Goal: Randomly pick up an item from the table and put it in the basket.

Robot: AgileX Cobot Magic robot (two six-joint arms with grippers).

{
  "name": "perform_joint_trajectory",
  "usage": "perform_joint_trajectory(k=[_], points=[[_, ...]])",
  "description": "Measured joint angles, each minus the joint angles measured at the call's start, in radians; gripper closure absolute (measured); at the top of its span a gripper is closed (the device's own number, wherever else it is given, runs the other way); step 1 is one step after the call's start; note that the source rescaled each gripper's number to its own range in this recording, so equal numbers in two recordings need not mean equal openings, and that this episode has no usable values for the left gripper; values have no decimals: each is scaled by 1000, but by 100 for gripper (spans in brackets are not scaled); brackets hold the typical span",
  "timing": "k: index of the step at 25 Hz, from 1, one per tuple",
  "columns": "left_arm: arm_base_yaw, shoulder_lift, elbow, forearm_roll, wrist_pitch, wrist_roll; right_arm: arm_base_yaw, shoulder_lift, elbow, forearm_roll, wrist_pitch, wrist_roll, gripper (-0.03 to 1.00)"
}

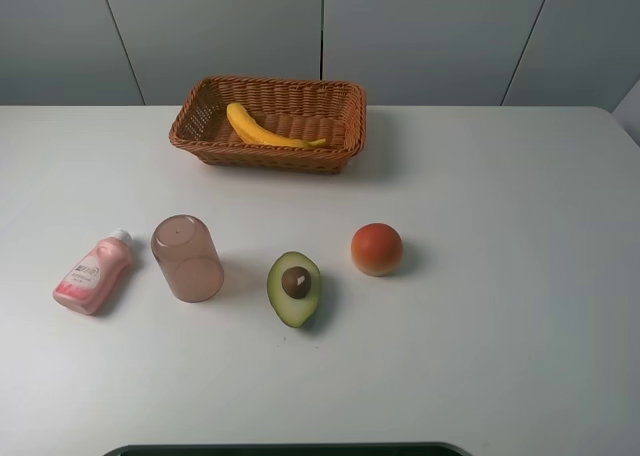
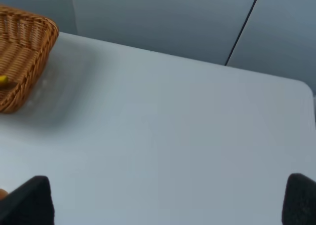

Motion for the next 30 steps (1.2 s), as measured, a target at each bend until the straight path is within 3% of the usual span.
perform_joint_trajectory(k=[10,21,25,30], points=[[0,0,0,0,0,0,0,-375,264,-48,-33,71,-3],[0,0,0,0,0,0,7,-585,456,-50,-10,186,-3],[0,0,0,0,0,0,116,-592,458,-66,-10,193,-3],[0,0,0,0,0,0,245,-599,458,-180,-1,278,-3]])
